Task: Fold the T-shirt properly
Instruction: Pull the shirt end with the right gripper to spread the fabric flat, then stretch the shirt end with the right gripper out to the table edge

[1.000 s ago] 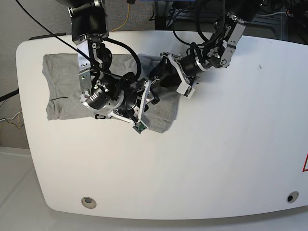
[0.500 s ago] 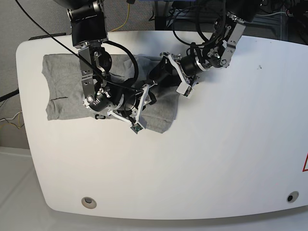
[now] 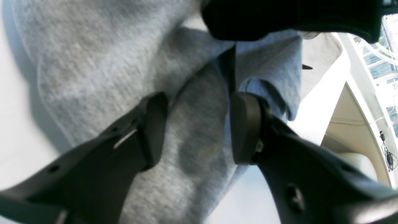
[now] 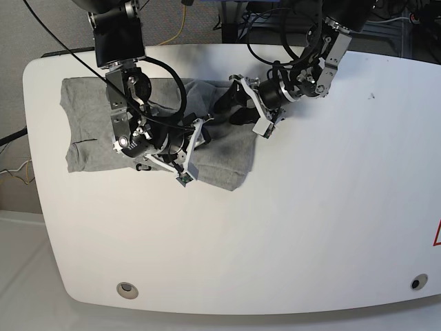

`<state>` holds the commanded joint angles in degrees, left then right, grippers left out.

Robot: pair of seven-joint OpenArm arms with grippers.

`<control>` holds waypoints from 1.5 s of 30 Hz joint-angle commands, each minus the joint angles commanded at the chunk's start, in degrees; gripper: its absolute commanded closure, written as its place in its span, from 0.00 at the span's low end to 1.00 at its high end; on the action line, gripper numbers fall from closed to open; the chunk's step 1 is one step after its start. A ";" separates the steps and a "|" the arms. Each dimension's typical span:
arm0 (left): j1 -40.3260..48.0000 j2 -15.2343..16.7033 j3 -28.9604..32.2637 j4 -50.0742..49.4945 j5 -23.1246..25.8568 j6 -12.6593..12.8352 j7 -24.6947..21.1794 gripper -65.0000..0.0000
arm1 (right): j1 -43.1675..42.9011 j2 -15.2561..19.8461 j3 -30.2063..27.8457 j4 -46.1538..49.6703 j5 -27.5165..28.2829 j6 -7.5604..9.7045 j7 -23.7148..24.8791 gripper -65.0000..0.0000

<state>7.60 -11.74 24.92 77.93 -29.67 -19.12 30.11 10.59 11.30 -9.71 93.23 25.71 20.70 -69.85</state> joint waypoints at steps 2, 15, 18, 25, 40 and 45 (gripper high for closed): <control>0.00 0.00 0.00 0.00 0.00 0.00 0.00 0.52 | 0.00 1.05 0.09 0.09 0.09 0.00 0.00 0.63; -0.09 0.00 0.00 -0.18 0.00 0.00 0.00 0.52 | -1.58 7.12 0.35 0.09 0.18 0.09 -0.09 0.63; -0.09 0.00 0.00 -0.18 0.00 0.00 0.00 0.52 | -1.67 8.00 0.35 0.09 0.18 0.09 -0.09 0.63; -0.09 0.00 0.00 -0.18 0.00 0.00 0.00 0.52 | -1.67 10.46 0.44 0.09 0.18 0.09 -0.18 0.63; -0.09 -0.09 -0.09 -0.26 0.00 0.00 0.00 0.52 | -1.58 16.44 3.43 0.09 0.18 0.18 -0.26 0.63; -0.09 -0.09 -0.09 -0.26 0.00 0.00 0.00 0.52 | -1.58 17.85 3.43 0.09 0.18 0.18 -0.26 0.63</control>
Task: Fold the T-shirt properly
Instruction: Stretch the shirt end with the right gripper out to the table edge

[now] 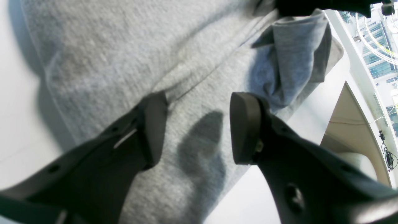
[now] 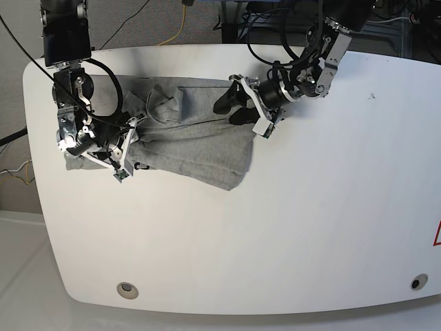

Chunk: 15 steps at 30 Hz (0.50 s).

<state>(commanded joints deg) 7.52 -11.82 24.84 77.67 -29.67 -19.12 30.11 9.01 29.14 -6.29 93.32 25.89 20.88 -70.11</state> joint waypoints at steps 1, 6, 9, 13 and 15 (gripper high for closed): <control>0.00 0.00 0.00 0.00 0.00 0.00 0.00 0.52 | 0.00 0.18 0.00 0.00 0.00 0.00 0.00 0.63; 0.00 0.00 0.00 0.00 0.00 0.00 0.00 0.52 | 0.26 1.41 0.09 0.00 0.00 0.00 0.00 0.63; 0.00 0.00 0.00 0.00 0.00 0.00 0.00 0.52 | 0.26 2.29 1.76 0.00 0.00 0.00 0.00 0.63; 0.00 0.00 0.00 0.00 0.00 0.00 0.00 0.52 | 0.09 3.60 3.96 0.00 0.00 0.00 0.00 0.63; 0.00 0.00 0.00 0.00 0.00 0.00 0.00 0.52 | -0.09 4.48 5.54 0.00 0.00 0.00 0.00 0.63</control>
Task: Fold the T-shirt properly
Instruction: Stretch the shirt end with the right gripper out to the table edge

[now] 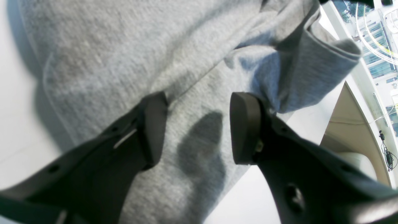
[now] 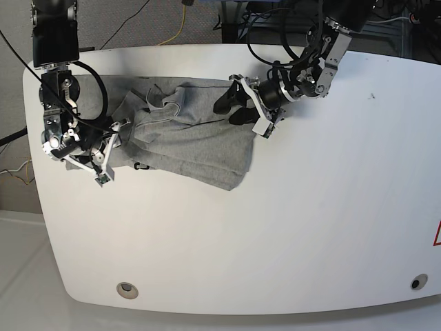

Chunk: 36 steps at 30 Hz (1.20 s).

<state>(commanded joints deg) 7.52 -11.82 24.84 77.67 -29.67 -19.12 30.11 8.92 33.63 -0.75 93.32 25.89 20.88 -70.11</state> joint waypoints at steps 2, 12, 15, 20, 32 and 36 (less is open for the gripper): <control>0.00 0.00 0.00 0.00 0.00 0.00 0.00 0.52 | -0.09 0.53 1.05 -0.09 -0.09 0.00 0.00 0.63; 0.00 0.00 0.00 0.00 0.00 0.00 0.00 0.52 | -4.31 1.49 10.29 -0.18 -0.44 -0.44 0.00 0.63; 0.00 0.00 0.00 0.00 0.00 0.00 0.00 0.52 | -6.24 0.35 14.07 -0.26 -0.44 -0.53 0.00 0.63; 0.00 0.00 0.00 0.00 0.00 0.00 0.00 0.52 | -8.18 -1.93 19.43 -0.26 -0.53 -0.53 0.09 0.63; 0.00 0.00 0.09 0.00 0.00 0.00 0.00 0.52 | -8.88 -3.52 24.70 -0.35 -0.70 -0.53 0.44 0.63; 0.00 0.00 0.09 0.00 0.00 0.00 0.00 0.52 | -8.88 -5.01 27.78 -0.35 -3.08 -0.09 0.44 0.63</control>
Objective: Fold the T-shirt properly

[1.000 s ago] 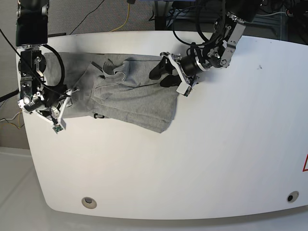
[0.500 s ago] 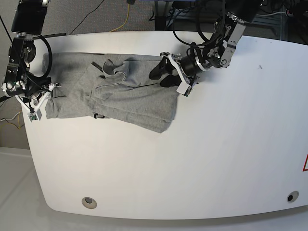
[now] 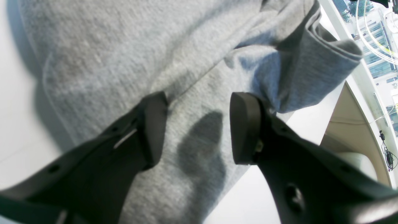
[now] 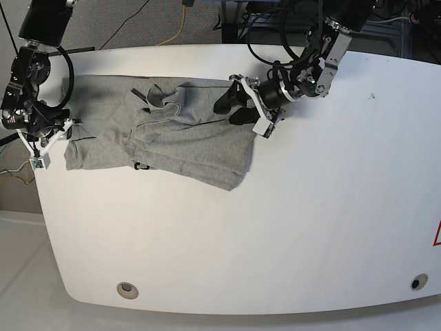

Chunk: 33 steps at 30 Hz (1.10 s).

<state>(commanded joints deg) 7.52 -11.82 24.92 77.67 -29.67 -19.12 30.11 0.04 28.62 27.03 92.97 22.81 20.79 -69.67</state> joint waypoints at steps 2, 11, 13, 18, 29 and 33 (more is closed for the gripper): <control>0.00 0.00 0.00 0.00 0.00 0.00 0.00 0.52 | 0.00 -1.05 1.67 0.00 -1.76 0.09 0.00 0.63; 0.09 0.00 0.00 0.00 0.00 0.00 0.00 0.52 | 0.00 -7.21 9.23 0.00 -9.58 5.71 0.00 0.63; 0.09 0.00 0.00 0.00 0.00 0.00 0.00 0.52 | 0.00 -8.53 10.90 0.00 -10.99 6.86 0.00 0.63; 0.09 0.00 0.00 0.00 0.00 0.00 0.00 0.52 | 0.35 -10.99 13.63 0.00 -13.80 9.49 0.00 0.63; 0.09 0.00 0.18 0.00 0.00 0.00 0.00 0.52 | 0.26 -14.15 17.32 -0.09 -13.98 12.57 0.00 0.63; 0.09 0.00 0.18 0.00 0.00 0.00 0.00 0.52 | 0.18 -14.95 17.32 -0.09 -14.33 13.80 0.00 0.63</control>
<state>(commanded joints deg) 7.60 -11.82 25.10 77.67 -29.67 -19.12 30.11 0.22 13.67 44.35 92.88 8.48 34.59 -69.67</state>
